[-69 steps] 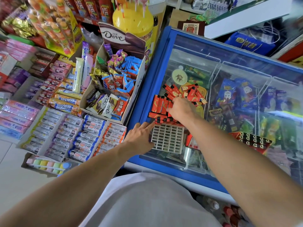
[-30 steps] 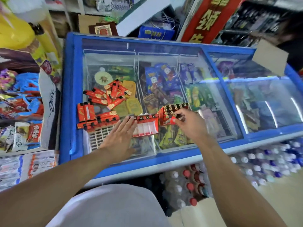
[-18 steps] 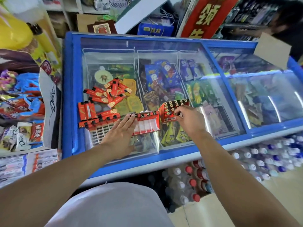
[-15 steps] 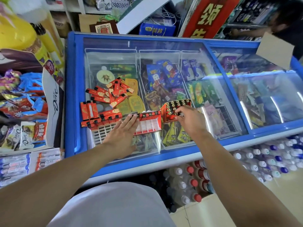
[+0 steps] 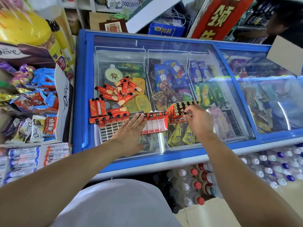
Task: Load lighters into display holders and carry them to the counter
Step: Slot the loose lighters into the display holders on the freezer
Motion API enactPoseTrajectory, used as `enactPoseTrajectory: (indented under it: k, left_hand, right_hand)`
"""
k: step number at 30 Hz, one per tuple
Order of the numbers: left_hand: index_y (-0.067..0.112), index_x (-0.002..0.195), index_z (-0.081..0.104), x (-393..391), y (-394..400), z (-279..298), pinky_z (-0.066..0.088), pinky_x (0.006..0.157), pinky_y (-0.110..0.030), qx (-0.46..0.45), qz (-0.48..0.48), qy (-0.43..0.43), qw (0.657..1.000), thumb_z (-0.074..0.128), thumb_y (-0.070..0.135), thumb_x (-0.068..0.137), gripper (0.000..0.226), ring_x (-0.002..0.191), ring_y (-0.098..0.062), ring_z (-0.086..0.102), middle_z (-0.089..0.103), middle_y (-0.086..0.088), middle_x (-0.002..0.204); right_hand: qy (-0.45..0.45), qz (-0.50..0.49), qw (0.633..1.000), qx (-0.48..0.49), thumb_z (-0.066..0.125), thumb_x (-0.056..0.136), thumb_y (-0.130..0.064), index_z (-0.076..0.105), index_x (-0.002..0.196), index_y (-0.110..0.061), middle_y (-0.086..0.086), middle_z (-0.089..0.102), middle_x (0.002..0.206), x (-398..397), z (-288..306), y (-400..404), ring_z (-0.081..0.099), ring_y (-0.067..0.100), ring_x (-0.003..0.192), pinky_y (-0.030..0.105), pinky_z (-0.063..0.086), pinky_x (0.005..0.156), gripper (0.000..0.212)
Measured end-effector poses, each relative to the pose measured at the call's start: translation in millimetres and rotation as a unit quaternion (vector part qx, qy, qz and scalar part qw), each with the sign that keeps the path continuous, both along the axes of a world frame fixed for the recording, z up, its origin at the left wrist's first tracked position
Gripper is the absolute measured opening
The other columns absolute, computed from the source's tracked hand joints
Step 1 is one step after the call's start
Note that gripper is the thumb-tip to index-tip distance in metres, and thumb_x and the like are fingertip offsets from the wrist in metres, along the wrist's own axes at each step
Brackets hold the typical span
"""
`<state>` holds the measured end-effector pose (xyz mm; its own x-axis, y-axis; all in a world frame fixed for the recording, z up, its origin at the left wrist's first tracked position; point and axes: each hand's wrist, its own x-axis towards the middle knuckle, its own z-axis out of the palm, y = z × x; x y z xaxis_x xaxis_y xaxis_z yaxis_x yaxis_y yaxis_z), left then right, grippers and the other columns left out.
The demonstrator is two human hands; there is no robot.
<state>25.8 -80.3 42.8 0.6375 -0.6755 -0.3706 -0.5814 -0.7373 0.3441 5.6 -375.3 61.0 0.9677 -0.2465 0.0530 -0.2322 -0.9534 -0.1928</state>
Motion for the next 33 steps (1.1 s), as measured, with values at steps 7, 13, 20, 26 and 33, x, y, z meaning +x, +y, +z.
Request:
enactPoseTrajectory:
  k: [7,13,20,26,33]
  left_hand:
    - [0.026,0.152,0.041,-24,40,-8,0.026,0.122,-0.036,-0.160,0.039,-0.012,0.986,0.055,0.039,0.099,0.056,0.150,-0.014,0.025,0.027,0.004,0.163]
    - [0.026,0.161,0.013,-33,91,-39,0.003,0.125,-0.036,0.003,0.094,0.024,0.995,0.053,0.043,0.099,0.076,0.155,-0.017,-0.003,-0.003,0.008,0.167]
    - [0.025,0.160,-0.006,-31,110,-56,-0.004,0.126,-0.034,0.005,0.116,0.084,0.990,0.059,0.048,0.096,0.095,0.149,-0.009,-0.025,-0.025,0.010,0.163]
    - [0.026,0.161,-0.004,-32,109,-59,-0.004,0.126,-0.036,-0.009,0.135,0.104,0.985,0.059,0.043,0.096,0.092,0.148,-0.006,-0.027,-0.025,0.012,0.163]
    - [0.027,0.160,-0.006,-38,109,-68,-0.007,0.124,-0.036,-0.025,0.140,0.088,0.986,0.059,0.047,0.096,0.093,0.146,-0.007,-0.031,-0.028,0.011,0.162]
  right_hand:
    - [-0.048,0.094,0.994,0.025,0.070,0.091,-0.027,0.069,0.099,-0.031,-0.013,0.071,0.098,40,28,61,0.065,0.007,0.075,0.027,0.054,0.060,0.009]
    - [0.126,0.202,0.967,0.086,0.065,0.096,-0.027,0.063,0.123,-0.030,-0.004,0.065,0.127,101,-6,138,0.055,-0.001,0.069,0.033,0.057,0.073,0.028]
    - [0.151,0.262,0.953,-0.021,0.069,0.088,-0.007,0.057,0.134,-0.029,-0.005,0.053,0.127,145,-46,166,0.060,0.013,0.101,0.035,0.060,0.074,0.051]
    - [0.141,0.265,0.952,-0.061,0.074,0.087,-0.025,0.059,0.122,-0.022,-0.007,0.052,0.106,154,-49,162,0.058,0.010,0.088,0.032,0.057,0.068,0.038]
    - [0.110,0.216,0.956,0.164,0.078,0.082,-0.043,0.064,0.093,-0.035,-0.015,0.067,0.085,122,7,166,0.060,0.007,0.057,0.027,0.048,0.047,0.019]
